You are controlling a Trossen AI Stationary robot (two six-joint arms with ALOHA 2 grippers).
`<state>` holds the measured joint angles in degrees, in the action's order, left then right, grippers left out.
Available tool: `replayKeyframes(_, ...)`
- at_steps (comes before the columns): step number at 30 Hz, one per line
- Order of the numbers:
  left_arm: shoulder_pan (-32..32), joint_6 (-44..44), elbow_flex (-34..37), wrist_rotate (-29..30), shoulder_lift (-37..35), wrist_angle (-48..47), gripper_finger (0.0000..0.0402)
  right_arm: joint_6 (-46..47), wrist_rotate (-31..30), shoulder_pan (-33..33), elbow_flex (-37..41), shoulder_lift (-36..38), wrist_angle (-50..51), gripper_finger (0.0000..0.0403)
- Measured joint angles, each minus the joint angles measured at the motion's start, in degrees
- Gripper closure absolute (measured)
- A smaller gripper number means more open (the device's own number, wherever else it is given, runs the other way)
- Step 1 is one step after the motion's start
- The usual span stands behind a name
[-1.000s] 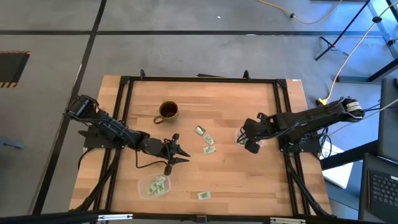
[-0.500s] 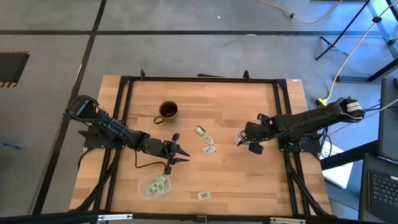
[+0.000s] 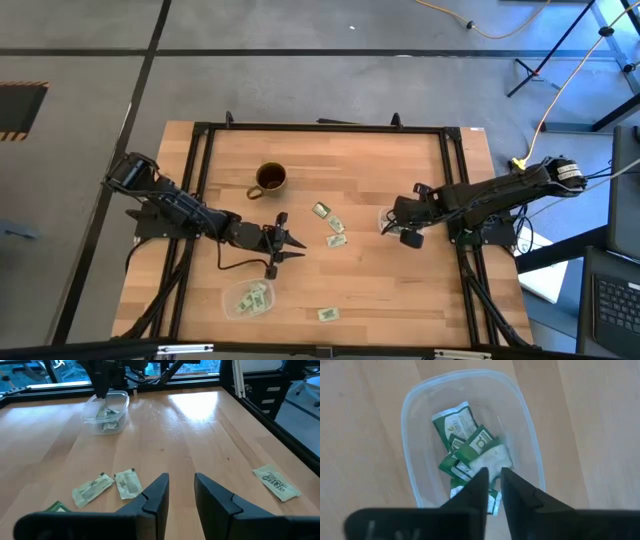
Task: Pick and place Stevia / Truvia into bins
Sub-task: Put the truvia packet into the top transparent container, then put the stevia packet into the bottom transparent container
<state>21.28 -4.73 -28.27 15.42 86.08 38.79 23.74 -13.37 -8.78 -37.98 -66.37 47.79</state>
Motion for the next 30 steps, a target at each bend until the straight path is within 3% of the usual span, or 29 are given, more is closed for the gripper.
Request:
replayKeyframes(7, 0.0, 0.0, 0.0, 0.0, 0.0, 0.0, 0.0315, 3.0, 1.6, 0.0, 0.0, 0.0, -0.5, 0.0307)
replayKeyframes(15, 0.0, 2.5, 0.0, 1.5, 0.0, 0.4, 0.0315, 7.2, 4.4, -0.4, 0.0, 0.0, -9.6, 0.0301)
replayKeyframes(22, -0.6, 0.4, 0.1, 13.9, 0.0, 2.3, 0.0315, -2.1, 4.1, -2.4, 0.0, 4.4, -24.5, 0.0301)
replayKeyframes(30, -3.2, -5.0, 0.1, 11.4, 0.4, 2.6, 0.0315, -7.6, 4.0, -3.7, 0.0, 9.3, -26.7, 0.0301)
